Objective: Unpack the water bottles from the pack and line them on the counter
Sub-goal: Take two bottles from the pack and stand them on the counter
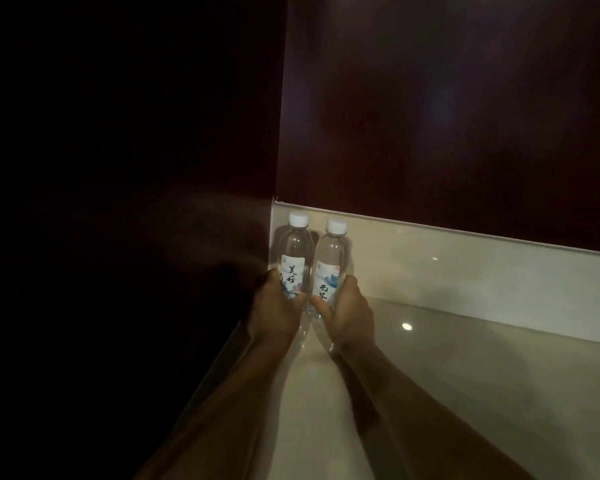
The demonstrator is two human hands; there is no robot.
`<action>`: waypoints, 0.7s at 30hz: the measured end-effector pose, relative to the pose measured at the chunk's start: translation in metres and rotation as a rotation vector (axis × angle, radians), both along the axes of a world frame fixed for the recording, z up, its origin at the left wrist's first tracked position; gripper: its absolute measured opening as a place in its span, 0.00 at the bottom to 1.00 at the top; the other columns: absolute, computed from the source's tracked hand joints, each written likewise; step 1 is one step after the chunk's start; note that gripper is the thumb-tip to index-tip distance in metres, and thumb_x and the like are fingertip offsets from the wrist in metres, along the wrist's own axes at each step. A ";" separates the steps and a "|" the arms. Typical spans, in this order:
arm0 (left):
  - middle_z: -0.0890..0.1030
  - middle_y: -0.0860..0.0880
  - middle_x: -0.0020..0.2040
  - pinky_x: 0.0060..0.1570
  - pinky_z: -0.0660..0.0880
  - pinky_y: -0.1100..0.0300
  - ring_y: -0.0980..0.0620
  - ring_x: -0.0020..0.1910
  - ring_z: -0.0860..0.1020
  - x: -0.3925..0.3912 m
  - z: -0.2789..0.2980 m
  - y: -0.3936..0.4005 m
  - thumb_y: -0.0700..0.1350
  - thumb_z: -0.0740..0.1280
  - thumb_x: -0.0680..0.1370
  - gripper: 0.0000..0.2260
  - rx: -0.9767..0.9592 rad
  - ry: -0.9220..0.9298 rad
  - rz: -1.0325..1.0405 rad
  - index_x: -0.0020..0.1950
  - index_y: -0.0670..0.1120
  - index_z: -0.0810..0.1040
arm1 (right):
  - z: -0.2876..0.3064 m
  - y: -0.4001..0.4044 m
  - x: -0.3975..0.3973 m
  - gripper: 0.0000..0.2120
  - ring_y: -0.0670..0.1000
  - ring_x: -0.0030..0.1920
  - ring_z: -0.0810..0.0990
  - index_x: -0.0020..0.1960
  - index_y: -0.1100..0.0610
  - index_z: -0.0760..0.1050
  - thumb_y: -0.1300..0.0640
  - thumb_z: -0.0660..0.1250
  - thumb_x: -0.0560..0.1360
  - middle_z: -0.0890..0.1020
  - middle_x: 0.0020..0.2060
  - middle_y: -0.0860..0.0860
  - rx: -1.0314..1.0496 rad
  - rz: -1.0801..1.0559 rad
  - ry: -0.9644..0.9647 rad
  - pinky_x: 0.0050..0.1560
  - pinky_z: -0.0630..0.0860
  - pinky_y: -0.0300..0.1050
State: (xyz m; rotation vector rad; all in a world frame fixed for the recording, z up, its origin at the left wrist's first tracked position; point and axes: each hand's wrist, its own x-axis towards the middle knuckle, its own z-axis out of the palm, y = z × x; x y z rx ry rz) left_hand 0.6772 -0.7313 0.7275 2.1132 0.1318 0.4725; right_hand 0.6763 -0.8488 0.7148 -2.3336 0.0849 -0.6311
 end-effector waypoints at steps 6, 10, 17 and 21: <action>0.80 0.47 0.65 0.57 0.75 0.54 0.46 0.64 0.78 0.023 -0.004 -0.003 0.47 0.73 0.77 0.24 -0.050 0.003 -0.031 0.72 0.48 0.71 | -0.002 -0.003 0.026 0.26 0.56 0.55 0.81 0.65 0.58 0.68 0.45 0.71 0.75 0.80 0.57 0.55 -0.021 0.000 -0.012 0.51 0.77 0.48; 0.80 0.45 0.65 0.62 0.76 0.47 0.45 0.64 0.79 0.039 -0.007 -0.005 0.46 0.73 0.76 0.25 -0.082 -0.033 -0.042 0.71 0.47 0.71 | -0.005 -0.006 0.035 0.25 0.56 0.56 0.81 0.65 0.58 0.68 0.47 0.71 0.75 0.80 0.57 0.55 -0.005 0.005 -0.041 0.52 0.77 0.47; 0.79 0.45 0.65 0.64 0.75 0.47 0.45 0.65 0.78 0.056 -0.017 -0.007 0.44 0.74 0.76 0.25 -0.116 -0.055 -0.054 0.71 0.45 0.71 | -0.008 -0.007 0.050 0.25 0.53 0.55 0.81 0.65 0.56 0.68 0.48 0.73 0.74 0.79 0.57 0.53 0.027 0.002 -0.046 0.53 0.81 0.49; 0.79 0.46 0.65 0.64 0.75 0.49 0.46 0.65 0.78 0.064 -0.023 -0.008 0.43 0.74 0.76 0.24 -0.142 -0.042 -0.058 0.70 0.46 0.71 | -0.014 -0.005 0.052 0.26 0.53 0.57 0.79 0.68 0.57 0.67 0.48 0.71 0.76 0.77 0.59 0.53 0.036 0.017 -0.088 0.52 0.80 0.46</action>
